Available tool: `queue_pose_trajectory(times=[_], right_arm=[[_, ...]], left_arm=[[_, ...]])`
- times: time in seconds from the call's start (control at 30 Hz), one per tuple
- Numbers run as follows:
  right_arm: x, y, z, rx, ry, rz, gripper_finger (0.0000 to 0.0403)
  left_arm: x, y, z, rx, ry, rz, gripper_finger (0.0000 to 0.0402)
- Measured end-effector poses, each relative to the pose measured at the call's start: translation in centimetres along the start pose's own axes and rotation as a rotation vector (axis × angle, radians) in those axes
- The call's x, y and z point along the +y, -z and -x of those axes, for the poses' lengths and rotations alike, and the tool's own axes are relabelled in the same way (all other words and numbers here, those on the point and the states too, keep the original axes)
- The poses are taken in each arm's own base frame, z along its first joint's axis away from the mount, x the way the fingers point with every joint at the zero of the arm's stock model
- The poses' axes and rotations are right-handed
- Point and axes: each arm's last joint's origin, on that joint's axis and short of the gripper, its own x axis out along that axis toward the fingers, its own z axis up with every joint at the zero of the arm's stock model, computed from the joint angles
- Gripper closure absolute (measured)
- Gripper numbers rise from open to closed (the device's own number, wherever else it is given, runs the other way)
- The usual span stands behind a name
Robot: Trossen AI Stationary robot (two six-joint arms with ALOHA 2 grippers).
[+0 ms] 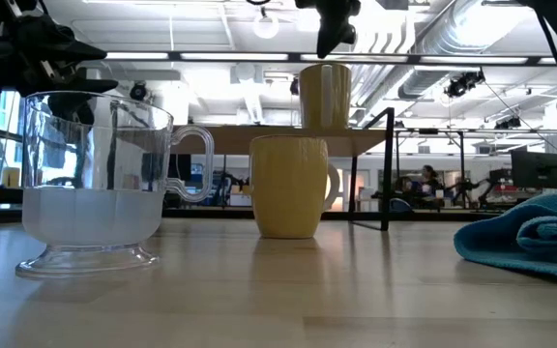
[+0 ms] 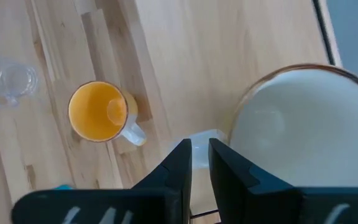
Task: Stack small to large cups/mugs on shelf
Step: Put the yellow mug on the shelf
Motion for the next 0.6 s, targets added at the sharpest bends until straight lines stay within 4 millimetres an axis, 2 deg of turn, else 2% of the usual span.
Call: queue_pose_trajectory(times=[0.37, 0.6], right_arm=[[0.5, 0.8, 2.5, -0.066, 0.013, -0.034, 0.0356], [2.9, 1.6, 4.0, -0.088, -0.074, 0.007, 0.0356]], left_arm=[[0.0, 0.0, 0.0, 0.0, 0.0, -0.002, 0.0247], [0.0, 0.0, 0.0, 0.0, 0.0, -0.004, 0.0247]])
